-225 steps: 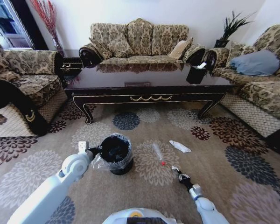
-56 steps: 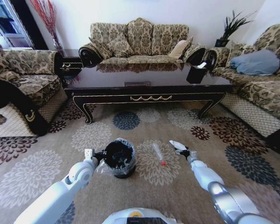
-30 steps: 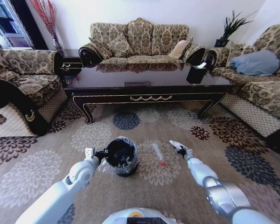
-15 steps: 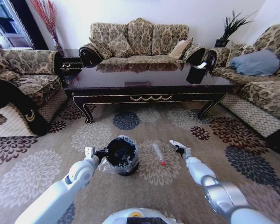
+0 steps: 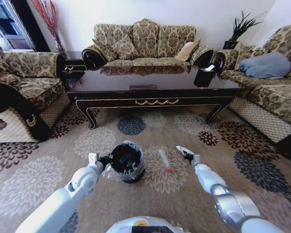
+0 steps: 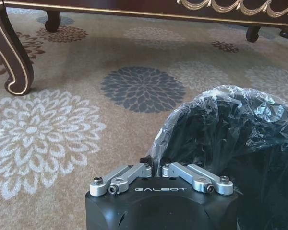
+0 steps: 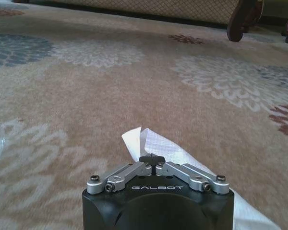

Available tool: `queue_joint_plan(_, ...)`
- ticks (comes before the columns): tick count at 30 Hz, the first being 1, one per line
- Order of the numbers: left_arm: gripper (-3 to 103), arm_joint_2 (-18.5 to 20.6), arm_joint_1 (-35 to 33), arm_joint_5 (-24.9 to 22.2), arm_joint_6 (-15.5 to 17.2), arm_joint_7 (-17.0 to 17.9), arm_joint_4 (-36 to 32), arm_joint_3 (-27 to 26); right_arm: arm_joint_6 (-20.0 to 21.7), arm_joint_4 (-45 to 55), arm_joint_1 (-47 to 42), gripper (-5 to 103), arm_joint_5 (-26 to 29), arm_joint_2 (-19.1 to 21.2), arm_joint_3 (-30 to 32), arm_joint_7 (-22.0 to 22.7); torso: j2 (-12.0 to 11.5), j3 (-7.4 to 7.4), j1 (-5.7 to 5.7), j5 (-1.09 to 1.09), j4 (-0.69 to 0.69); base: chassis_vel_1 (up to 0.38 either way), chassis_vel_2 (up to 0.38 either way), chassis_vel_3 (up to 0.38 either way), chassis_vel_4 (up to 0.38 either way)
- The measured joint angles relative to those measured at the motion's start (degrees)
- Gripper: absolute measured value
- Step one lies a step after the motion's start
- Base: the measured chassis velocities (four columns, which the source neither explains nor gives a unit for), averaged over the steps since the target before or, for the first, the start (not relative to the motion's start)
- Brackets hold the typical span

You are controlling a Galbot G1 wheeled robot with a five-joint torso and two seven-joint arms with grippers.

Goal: Move to the front of the table and pick up the trash from the floor, then place it into the trash bin.

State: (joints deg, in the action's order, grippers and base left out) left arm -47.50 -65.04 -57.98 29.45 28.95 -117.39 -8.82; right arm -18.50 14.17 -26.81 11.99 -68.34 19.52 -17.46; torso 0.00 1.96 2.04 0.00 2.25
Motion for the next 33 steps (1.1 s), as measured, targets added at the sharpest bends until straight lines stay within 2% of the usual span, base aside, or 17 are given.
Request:
queue_joint_plan(8,4,-0.3,0.2,-0.2,0.2,-0.1,0.2,0.3,-2.8,1.0,-0.9,0,0.9,0.1,0.2,0.3,0.0,0.0,0.0,0.0,-0.01,-0.144,0.144,0.131,-0.15)
queue_joint_plan(12,4,-0.5,1.0,-0.4,0.3,-0.1,0.6,1.1,-5.3,4.4,-2.5,0,3.2,1.7,0.2,-0.2,0.0,0.03,0.05,-0.01,0.0,-0.149,0.144,0.144,-0.133)
queue_joint_plan(17,4,-0.9,1.3,-0.4,0.5,-0.1,0.7,1.6,-6.2,9.9,-5.4,0,3.9,3.9,-0.1,-0.2,0.0,0.02,0.03,0.01,-0.01,-0.05,0.039,0.046,-0.037)
queue_joint_plan(20,4,-1.0,1.3,-0.5,0.7,-0.1,0.8,1.8,-6.2,19.2,-10.9,0,6.5,7.4,-0.4,0.5,0.0,-0.02,-0.02,0.0,0.02,0.012,-0.014,-0.016,0.018)
queue_joint_plan(22,4,-1.0,1.5,-0.6,0.8,-0.1,0.9,1.9,-6.1,22.0,-12.6,0,6.9,8.2,-0.2,0.9,0.0,-0.01,-0.02,0.02,0.02,0.018,-0.021,-0.024,0.027)
queue_joint_plan(25,4,-1.2,2.3,-0.7,1.4,0.2,1.4,2.7,-4.6,33.5,-20.5,0,9.8,11.5,1.6,2.1,0.0,0.0,-0.01,0.0,0.02,0.0,0.0,0.0,0.0)
queue_joint_plan(26,4,-1.2,2.3,-0.7,1.4,0.2,1.4,2.7,-4.6,33.5,-20.5,0,9.8,11.5,1.6,2.1,0.0,0.0,-0.01,0.0,0.02,0.0,0.0,0.0,0.0)
queue_joint_plan(31,4,-2.4,4.4,-1.8,3.0,1.1,2.7,4.3,-2.3,54.6,-32.2,0,14.0,16.2,5.2,5.1,0.0,0.0,0.0,-0.01,0.0,0.0,0.0,0.0,0.0)
queue_joint_plan(32,4,-2.4,4.4,-1.8,3.0,1.1,2.7,4.3,-2.3,54.6,-32.2,0,14.0,16.2,5.2,5.1,0.0,0.0,0.0,-0.01,0.0,0.0,0.0,0.0,0.0)
queue_joint_plan(33,4,-2.8,5.0,-2.2,3.4,1.4,2.9,4.9,-1.6,59.9,-34.6,0,15.0,17.1,6.1,6.0,0.0,0.0,0.0,0.0,-0.02,0.0,0.0,0.0,0.0)
